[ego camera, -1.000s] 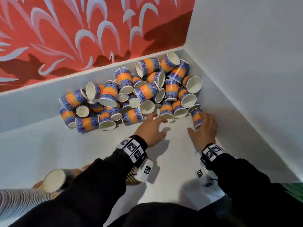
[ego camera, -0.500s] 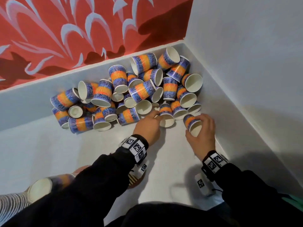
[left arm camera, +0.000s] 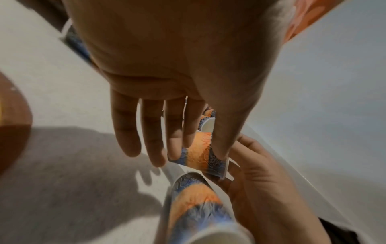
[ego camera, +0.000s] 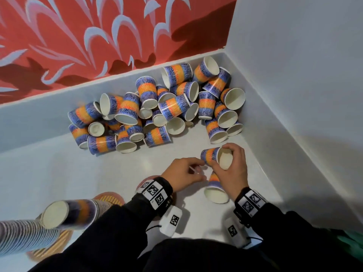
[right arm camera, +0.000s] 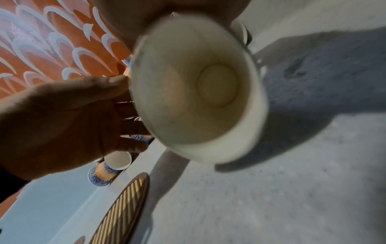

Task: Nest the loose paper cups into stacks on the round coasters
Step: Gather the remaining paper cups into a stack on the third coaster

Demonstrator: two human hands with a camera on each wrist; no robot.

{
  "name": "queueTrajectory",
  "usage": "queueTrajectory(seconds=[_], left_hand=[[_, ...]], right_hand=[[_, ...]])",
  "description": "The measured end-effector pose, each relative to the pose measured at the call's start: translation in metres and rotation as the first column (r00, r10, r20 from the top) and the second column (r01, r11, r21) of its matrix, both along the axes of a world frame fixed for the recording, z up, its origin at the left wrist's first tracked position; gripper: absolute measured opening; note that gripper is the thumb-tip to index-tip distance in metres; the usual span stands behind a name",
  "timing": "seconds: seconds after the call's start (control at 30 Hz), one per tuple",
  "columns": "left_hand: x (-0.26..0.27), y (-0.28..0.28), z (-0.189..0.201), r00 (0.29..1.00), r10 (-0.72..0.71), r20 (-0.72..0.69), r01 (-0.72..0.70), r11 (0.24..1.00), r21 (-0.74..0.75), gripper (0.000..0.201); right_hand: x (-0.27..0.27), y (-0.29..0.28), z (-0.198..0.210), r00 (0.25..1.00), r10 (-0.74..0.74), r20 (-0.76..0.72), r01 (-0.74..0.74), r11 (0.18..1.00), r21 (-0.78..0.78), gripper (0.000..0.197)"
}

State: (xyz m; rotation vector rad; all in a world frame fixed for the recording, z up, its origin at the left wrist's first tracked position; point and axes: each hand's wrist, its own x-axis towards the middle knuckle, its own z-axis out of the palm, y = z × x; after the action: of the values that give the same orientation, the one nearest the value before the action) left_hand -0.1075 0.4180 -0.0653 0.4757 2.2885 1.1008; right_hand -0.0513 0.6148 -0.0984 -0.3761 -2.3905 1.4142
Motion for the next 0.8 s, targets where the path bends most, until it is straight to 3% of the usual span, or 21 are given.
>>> queueTrajectory(seconds=[0.1,0.2,0.3,0.4,0.47,0.53,0.63,0.67,0.7,0.73,0.8], left_hand=[[0.011,-0.002,-0.004,0.994,0.094,0.061,-0.095,0.995,0.021,0.038],[0.017,-0.004,-0.003,0.997,0.048,0.064,-0.047,0.999,-0.019,0.054],[0.016,-0.004,-0.003,0.997,0.034,-0.072,-0.041,0.994,-0.099,0.065],[0.008,-0.004,0.004,0.971,0.131,-0.2,-0.13,0.991,0.018,0.088],[0.002,0.0,0.011,0.973,0.081,-0.216,-0.055,0.991,0.125,0.103],[-0.001,0.007,0.015,0.977,-0.018,-0.212,0.048,0.989,0.138,0.102],[-0.001,0.009,0.013,0.978,0.013,-0.21,0.015,0.991,0.133,0.093],[-0.001,0.007,0.012,0.978,0.077,-0.193,-0.046,0.987,0.156,0.094],[-0.001,0.004,0.013,0.976,0.149,-0.159,-0.118,0.975,0.19,0.096],[-0.001,0.0,0.013,0.971,0.215,-0.107,-0.187,0.956,0.226,0.096],[-0.002,-0.006,0.012,0.96,0.28,-0.023,-0.263,0.926,0.27,0.088]], right_hand=[[0.002,-0.008,0.005,1.0,0.019,-0.024,-0.019,1.0,-0.019,0.054],[0.001,-0.005,0.011,1.0,-0.01,0.012,0.011,0.997,-0.071,0.052],[0.003,0.003,0.015,0.998,0.008,0.065,0.003,0.986,-0.167,0.055],[0.006,0.006,0.034,0.985,0.16,0.064,-0.14,0.961,-0.239,0.064],[0.006,0.007,0.047,0.946,0.321,0.035,-0.299,0.911,-0.283,0.071],[0.006,0.013,0.054,0.908,0.419,0.028,-0.387,0.861,-0.329,0.076],[0.003,0.033,0.06,0.876,0.462,0.137,-0.403,0.858,-0.319,0.05],[0.001,0.044,0.061,0.844,0.485,0.228,-0.439,0.87,-0.225,0.046],[-0.002,0.055,0.061,0.783,0.506,0.362,-0.518,0.852,-0.071,0.055],[-0.003,0.064,0.059,0.688,0.515,0.51,-0.624,0.78,0.054,0.067],[-0.005,0.074,0.051,0.486,0.495,0.72,-0.799,0.585,0.137,0.08]])
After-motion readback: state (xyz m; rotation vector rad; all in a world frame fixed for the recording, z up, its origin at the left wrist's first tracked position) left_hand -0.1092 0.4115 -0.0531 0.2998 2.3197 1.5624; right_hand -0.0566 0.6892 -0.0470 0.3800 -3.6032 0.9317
